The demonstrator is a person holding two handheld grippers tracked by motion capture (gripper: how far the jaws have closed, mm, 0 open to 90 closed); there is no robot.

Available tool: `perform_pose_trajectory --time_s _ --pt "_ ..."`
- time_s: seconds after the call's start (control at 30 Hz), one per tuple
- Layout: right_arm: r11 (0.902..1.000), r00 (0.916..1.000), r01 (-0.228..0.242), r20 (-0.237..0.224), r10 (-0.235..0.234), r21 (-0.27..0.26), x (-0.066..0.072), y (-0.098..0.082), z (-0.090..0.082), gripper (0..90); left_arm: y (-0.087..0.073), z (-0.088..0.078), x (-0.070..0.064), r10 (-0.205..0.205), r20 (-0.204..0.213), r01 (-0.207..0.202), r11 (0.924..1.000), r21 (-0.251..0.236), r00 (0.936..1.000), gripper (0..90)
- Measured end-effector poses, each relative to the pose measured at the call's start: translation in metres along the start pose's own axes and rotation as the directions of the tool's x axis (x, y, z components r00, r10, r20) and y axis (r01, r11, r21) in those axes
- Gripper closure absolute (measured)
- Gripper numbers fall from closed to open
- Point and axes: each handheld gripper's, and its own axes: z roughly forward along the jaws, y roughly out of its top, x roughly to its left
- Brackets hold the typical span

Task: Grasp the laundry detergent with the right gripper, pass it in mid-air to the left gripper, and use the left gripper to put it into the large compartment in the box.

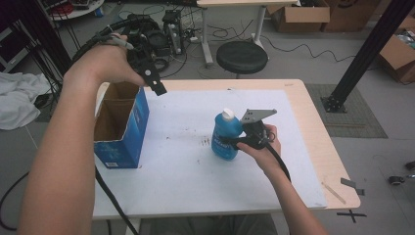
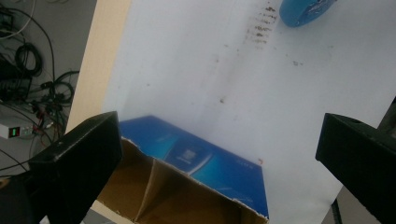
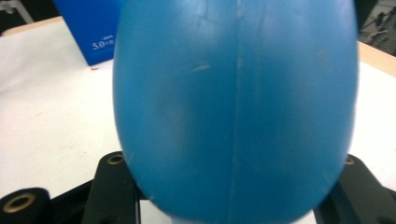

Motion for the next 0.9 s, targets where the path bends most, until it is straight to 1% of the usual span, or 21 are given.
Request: perform_pose_trajectory --time_s 0.2,0.33,0.37,0.4,0.47,0.57,0.6,0.63,0.67,0.7,0.73,0.9 --pt "0.9992 0.9977 0.034 -0.059 -0.033 0.020 -0.004 0.007 -0.005 45.3 0.002 -0.002 -0.002 0.013 0.004 -0.013 0.9999 -0.010 0.9999 1.2" --pt "0.9978 0.9907 0.063 -0.122 -0.060 0.021 -0.006 0.015 -0.010 45.3 0.004 -0.003 -0.005 0.029 0.014 -0.029 0.9994 -0.019 0.9995 1.2" --pt "0.9970 0.9870 0.075 -0.144 -0.071 0.021 -0.007 0.018 -0.011 45.3 0.004 -0.003 -0.006 0.032 0.016 -0.032 0.9993 -0.021 0.9994 1.1" --pt "0.9965 0.9851 0.082 -0.154 -0.077 0.021 -0.007 0.020 -0.012 45.3 0.006 -0.003 -0.007 0.037 0.017 -0.036 0.9991 -0.024 0.9992 1.1" --pt "0.9942 0.9782 0.105 -0.182 -0.100 0.022 -0.007 0.026 -0.014 45.3 0.007 -0.004 -0.008 0.043 0.024 -0.043 0.9987 -0.027 0.9988 1.1" --pt "0.9927 0.9695 0.119 -0.218 -0.112 0.019 -0.008 0.034 -0.017 45.4 0.009 -0.005 -0.010 0.054 0.026 -0.053 0.9981 -0.032 0.9982 1.1" --pt "0.9927 0.9687 0.119 -0.221 -0.112 0.018 -0.008 0.035 -0.018 45.4 0.011 -0.006 -0.011 0.060 0.032 -0.059 0.9976 -0.035 0.9977 1.1" --pt "0.9916 0.9644 0.129 -0.234 -0.122 0.013 -0.008 0.039 -0.019 45.4 0.011 -0.006 -0.011 0.062 0.035 -0.061 0.9975 -0.036 0.9975 1.1" --pt "0.9896 0.9580 0.144 -0.252 -0.137 0.008 -0.008 0.043 -0.020 45.5 0.012 -0.006 -0.012 0.066 0.035 -0.065 0.9972 -0.038 0.9972 1.1" --pt "0.9896 0.9580 0.144 -0.252 -0.137 0.008 -0.008 0.043 -0.020 45.5 0.013 -0.006 -0.013 0.069 0.040 -0.068 0.9969 -0.039 0.9968 1.1" --pt "0.9893 0.9551 0.146 -0.262 -0.138 0.010 -0.008 0.045 -0.020 45.5 0.014 -0.006 -0.014 0.071 0.043 -0.069 0.9967 -0.041 0.9965 1.1" --pt "0.9841 0.9364 0.178 -0.309 -0.166 0.010 -0.008 0.056 -0.019 45.6 0.018 -0.007 -0.019 0.102 0.051 -0.100 0.9935 -0.054 0.9934 1.2"
